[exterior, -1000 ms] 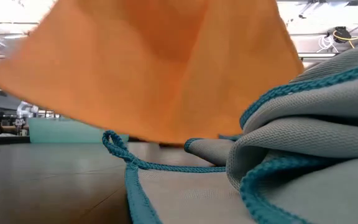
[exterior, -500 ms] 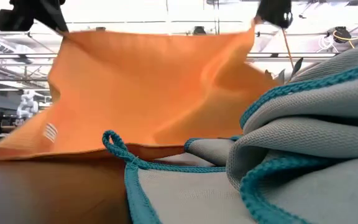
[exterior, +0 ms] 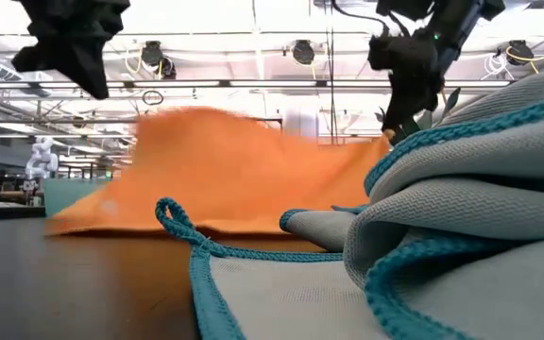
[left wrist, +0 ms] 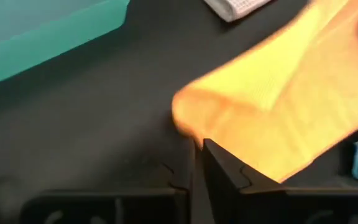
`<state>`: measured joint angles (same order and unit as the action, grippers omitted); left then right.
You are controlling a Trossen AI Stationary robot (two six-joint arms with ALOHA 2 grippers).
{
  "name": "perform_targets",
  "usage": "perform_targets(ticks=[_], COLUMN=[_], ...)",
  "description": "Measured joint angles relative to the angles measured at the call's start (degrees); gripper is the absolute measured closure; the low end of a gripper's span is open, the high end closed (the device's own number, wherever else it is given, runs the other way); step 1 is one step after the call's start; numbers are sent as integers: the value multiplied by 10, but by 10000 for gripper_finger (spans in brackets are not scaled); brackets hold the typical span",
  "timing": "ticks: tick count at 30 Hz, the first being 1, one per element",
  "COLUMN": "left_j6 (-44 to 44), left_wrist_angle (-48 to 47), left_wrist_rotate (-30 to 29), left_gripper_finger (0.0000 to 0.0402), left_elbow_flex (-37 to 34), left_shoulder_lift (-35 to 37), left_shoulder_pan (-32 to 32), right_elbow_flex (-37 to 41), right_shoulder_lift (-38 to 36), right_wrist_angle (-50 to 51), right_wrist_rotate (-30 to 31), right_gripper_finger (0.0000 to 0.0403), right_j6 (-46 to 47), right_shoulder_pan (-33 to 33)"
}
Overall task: Fold microfiber towels
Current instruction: Fold the orange microfiber towel
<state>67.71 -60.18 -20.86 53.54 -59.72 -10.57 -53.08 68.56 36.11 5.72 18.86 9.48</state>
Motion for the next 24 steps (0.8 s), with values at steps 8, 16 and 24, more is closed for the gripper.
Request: perform_targets(ticks=[8, 16, 24], left_j6=[-70, -139, -324], left_wrist_angle=[3, 124, 193], left_wrist_rotate=[1, 58, 35], left_gripper_finger=[296, 273, 309], left_elbow_flex=[-2, -2, -1], left_shoulder_lift=[-56, -108, -194], left_shoulder_pan=[78, 96, 86], right_elbow_flex=[-1, -1, -2], right_shoulder_lift=[0, -4, -49], right_wrist_angle=[-7, -17, -151], right_wrist_rotate=[6, 10, -74], right_gripper_finger=[350, 284, 301], right_j6=[-33, -21, 46], right_shoulder_pan=[8, 7, -24])
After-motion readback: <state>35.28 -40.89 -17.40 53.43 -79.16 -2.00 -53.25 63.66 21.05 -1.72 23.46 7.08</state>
